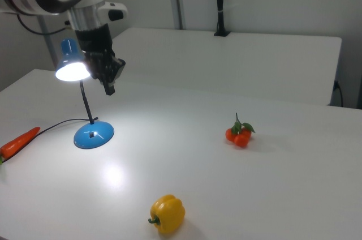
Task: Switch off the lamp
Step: 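Move the gripper over the blue lamp's dome base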
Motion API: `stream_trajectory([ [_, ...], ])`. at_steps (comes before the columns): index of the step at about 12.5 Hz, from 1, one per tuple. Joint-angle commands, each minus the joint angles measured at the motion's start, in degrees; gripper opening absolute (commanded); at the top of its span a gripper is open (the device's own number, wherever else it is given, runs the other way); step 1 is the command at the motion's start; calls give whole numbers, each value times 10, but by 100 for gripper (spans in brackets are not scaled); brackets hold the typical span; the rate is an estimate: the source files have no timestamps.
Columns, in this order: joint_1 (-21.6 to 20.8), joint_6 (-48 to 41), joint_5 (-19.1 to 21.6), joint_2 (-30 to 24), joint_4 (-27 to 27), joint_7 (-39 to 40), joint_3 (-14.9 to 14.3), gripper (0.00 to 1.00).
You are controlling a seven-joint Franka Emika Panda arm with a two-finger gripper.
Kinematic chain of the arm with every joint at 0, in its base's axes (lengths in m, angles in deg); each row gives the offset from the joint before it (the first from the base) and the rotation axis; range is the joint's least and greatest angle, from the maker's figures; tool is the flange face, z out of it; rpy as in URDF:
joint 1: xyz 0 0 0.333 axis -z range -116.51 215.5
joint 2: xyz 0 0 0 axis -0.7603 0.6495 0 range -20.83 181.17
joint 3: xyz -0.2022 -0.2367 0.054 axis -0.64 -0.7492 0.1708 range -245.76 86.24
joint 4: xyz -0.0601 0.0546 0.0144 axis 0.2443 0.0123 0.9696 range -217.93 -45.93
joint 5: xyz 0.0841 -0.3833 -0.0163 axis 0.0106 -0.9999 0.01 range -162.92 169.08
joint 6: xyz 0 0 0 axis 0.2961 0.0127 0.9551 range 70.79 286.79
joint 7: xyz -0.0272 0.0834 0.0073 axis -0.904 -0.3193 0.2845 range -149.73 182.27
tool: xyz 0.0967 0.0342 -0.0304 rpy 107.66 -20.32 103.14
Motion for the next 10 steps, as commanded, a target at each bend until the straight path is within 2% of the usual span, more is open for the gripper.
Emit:
stream_trajectory([
  [1,-37,48,7,15,-35,16,-3,0],
  [4,-79,124,7,34,-71,23,-1,0],
  [8,-107,159,7,68,-77,67,-1,0],
  [10,-135,217,-2,76,-126,70,-1,0],
])
